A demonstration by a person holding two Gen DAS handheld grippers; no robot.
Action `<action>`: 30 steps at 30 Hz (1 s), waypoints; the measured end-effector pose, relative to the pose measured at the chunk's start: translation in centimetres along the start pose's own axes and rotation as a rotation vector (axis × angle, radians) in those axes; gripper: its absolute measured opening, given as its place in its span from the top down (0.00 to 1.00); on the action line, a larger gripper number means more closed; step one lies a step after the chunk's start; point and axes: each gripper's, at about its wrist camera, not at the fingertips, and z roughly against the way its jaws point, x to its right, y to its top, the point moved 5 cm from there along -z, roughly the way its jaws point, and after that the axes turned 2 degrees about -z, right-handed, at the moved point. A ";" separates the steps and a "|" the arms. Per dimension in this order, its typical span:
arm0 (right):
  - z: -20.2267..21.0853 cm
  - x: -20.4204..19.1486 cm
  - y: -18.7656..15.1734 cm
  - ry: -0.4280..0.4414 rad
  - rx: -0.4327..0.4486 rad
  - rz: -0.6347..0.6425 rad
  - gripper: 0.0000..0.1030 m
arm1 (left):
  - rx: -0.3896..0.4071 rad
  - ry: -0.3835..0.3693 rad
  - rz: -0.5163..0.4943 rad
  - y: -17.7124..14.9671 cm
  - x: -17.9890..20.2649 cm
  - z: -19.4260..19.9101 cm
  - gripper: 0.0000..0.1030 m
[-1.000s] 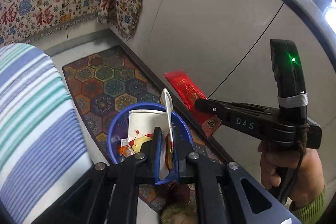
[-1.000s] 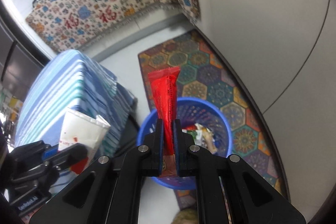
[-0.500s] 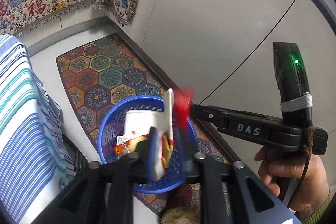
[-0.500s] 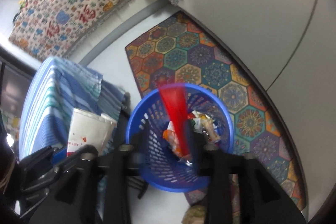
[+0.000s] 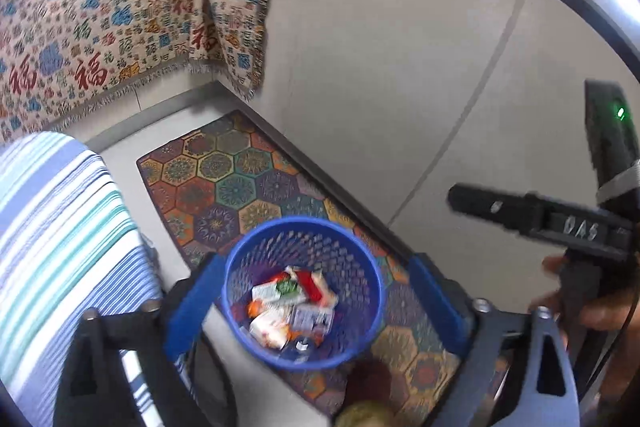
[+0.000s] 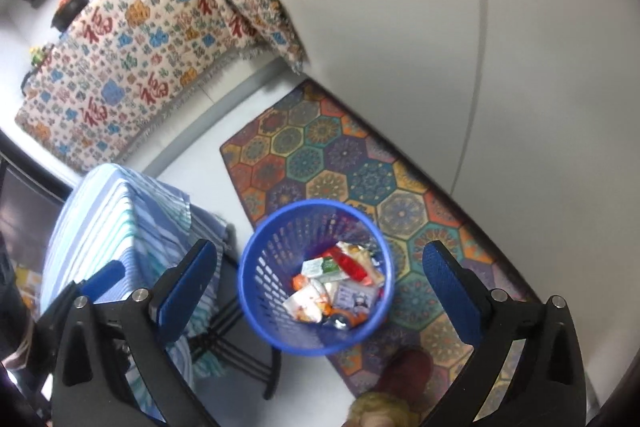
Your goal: Collect trash
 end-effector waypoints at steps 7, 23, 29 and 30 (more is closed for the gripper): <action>4.4 0.5 -4.1 -0.116 0.032 0.087 0.00 | 0.072 0.184 0.017 -2.4 1.0 5.9 0.00; 11.7 -3.6 -10.0 -0.096 0.078 0.176 0.00 | 0.032 0.257 0.028 -4.8 1.5 13.5 0.00; 12.7 -4.5 -10.8 -0.110 0.076 0.201 0.00 | 0.014 0.261 0.020 -5.6 1.4 13.8 0.00; 12.8 -4.6 -10.9 -0.113 0.077 0.203 0.00 | 0.013 0.258 0.021 -5.7 1.3 13.8 0.00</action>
